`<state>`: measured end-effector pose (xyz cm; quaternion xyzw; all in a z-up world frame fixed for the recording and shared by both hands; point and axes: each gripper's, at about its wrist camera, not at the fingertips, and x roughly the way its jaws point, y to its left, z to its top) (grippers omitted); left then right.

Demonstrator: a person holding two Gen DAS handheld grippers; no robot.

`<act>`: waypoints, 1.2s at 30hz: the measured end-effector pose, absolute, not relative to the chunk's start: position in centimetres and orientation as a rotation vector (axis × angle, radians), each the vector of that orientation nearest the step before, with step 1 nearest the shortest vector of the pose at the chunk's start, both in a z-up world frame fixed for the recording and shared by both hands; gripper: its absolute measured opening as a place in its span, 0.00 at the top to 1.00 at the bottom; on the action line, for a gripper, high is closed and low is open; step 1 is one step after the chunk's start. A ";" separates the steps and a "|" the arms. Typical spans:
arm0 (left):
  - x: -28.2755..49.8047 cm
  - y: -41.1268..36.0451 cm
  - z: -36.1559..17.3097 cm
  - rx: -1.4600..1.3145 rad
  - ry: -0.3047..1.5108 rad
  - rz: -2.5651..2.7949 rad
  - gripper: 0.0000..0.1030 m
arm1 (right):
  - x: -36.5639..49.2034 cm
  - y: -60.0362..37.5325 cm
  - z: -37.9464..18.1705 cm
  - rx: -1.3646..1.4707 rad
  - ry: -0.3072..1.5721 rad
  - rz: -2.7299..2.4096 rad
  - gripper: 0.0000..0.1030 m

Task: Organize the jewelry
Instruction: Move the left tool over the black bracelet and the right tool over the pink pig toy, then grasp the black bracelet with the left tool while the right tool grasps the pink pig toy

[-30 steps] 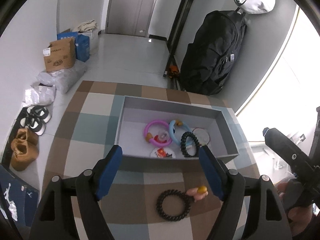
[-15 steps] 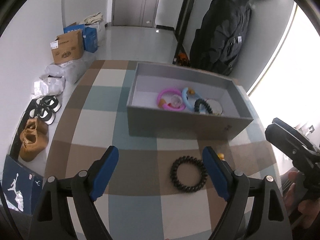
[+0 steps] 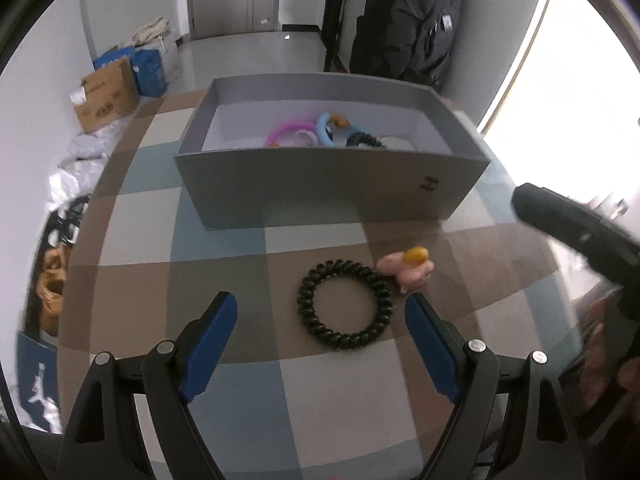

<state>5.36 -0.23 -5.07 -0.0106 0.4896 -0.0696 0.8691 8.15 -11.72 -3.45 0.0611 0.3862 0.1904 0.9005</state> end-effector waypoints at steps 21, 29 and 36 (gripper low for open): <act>5.5 -1.1 -5.4 0.054 1.041 -0.202 0.60 | 8.6 -11.5 -4.3 0.094 0.844 0.379 0.00; 6.0 1.1 -5.0 -0.148 1.092 -0.244 0.62 | 8.4 -10.9 -4.5 0.066 0.852 0.367 0.00; 5.4 2.5 -2.5 -0.240 1.006 -0.259 0.62 | 8.5 -10.6 -4.9 0.046 0.862 0.353 0.00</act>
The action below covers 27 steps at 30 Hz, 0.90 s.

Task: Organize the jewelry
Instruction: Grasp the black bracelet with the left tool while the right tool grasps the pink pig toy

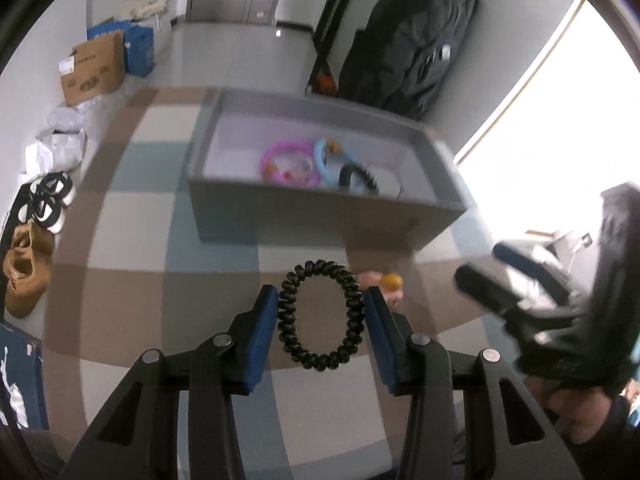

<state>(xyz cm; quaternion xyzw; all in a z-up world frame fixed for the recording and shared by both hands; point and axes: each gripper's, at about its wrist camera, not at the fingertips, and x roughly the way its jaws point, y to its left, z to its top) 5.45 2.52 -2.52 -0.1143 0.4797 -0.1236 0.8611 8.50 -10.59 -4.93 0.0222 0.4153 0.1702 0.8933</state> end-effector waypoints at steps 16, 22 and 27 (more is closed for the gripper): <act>6.0 6.0 -0.9 -0.377 0.911 -0.213 0.62 | 8.3 -6.0 -6.7 -0.023 0.943 0.517 0.25; 5.9 6.7 -0.9 -0.401 0.915 -0.210 0.62 | 8.4 -4.5 -7.2 -0.079 0.942 0.524 0.38; 5.9 6.7 -0.9 -0.394 0.915 -0.213 0.62 | 8.6 -3.5 -7.5 -0.149 0.922 0.499 0.63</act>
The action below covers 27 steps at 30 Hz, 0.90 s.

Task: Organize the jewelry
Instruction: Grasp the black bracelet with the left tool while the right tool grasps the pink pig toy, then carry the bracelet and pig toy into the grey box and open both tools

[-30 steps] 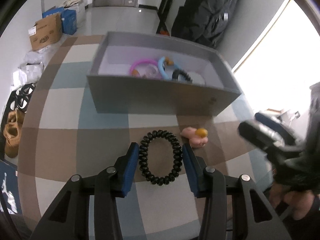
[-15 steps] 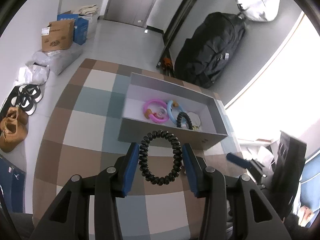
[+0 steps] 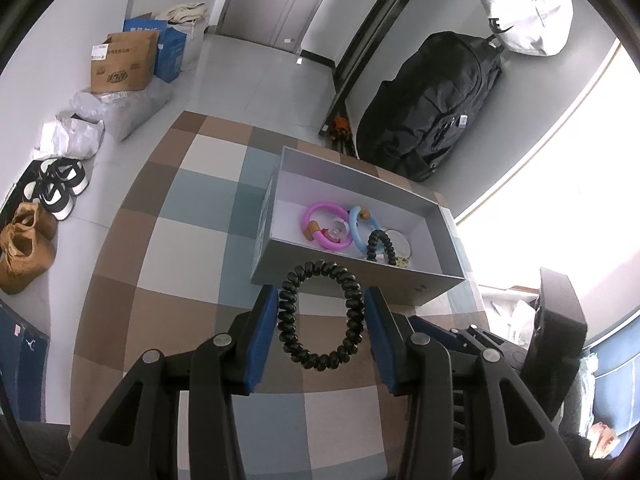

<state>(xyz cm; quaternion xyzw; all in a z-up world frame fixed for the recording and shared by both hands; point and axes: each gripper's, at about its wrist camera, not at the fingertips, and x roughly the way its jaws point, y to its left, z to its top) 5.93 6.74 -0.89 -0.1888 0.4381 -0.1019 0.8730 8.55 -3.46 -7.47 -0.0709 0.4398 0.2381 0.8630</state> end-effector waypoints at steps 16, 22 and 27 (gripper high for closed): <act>5.9 6.6 -0.8 -0.377 0.913 -0.211 0.62 | 8.1 -3.0 -6.7 -0.152 0.870 0.494 0.73; 5.9 6.4 -0.6 -0.369 0.899 -0.210 0.62 | 8.0 -3.7 -5.6 -0.093 0.850 0.519 0.73; 6.3 5.9 0.0 -0.361 0.870 -0.222 0.62 | 8.3 -4.2 -4.5 -0.043 0.823 0.535 0.73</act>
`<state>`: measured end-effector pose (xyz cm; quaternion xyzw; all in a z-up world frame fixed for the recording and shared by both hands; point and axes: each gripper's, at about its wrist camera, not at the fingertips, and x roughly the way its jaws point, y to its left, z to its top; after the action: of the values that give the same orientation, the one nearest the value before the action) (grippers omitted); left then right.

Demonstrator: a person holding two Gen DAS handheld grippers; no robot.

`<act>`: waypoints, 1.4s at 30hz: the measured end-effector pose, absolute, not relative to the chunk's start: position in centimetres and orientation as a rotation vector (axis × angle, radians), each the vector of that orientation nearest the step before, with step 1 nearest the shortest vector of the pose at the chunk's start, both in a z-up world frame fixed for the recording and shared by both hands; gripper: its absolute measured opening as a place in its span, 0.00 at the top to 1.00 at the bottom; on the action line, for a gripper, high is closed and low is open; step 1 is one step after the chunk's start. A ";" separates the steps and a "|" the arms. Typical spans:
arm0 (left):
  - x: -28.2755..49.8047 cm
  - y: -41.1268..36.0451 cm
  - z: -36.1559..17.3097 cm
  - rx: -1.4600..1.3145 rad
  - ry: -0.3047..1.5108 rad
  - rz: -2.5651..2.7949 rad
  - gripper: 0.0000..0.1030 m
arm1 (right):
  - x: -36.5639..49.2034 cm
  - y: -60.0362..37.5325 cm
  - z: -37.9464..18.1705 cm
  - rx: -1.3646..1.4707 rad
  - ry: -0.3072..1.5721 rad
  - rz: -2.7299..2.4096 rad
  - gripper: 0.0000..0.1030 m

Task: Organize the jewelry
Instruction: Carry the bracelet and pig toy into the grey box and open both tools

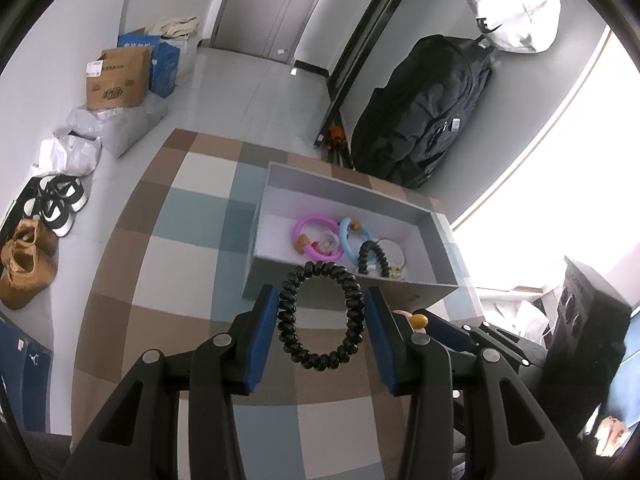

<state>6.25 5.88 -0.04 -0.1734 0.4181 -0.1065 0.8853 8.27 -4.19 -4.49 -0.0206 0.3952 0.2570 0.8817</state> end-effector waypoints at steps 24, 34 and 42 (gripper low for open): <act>10.2 4.0 0.5 -0.331 0.810 -0.283 0.62 | 11.7 -7.1 -0.9 0.154 0.731 0.586 0.73; 11.4 4.1 -0.1 -0.338 0.828 -0.305 0.62 | 13.5 -8.1 -1.0 0.211 0.759 0.579 0.73; 12.4 4.1 -0.6 -0.363 0.863 -0.306 0.62 | 14.5 -8.8 -1.5 0.249 0.794 0.565 0.73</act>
<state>12.38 4.09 -0.62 -0.1743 0.4144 -0.1468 0.8811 14.47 -8.81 -1.50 0.1193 0.3806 0.2707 0.8762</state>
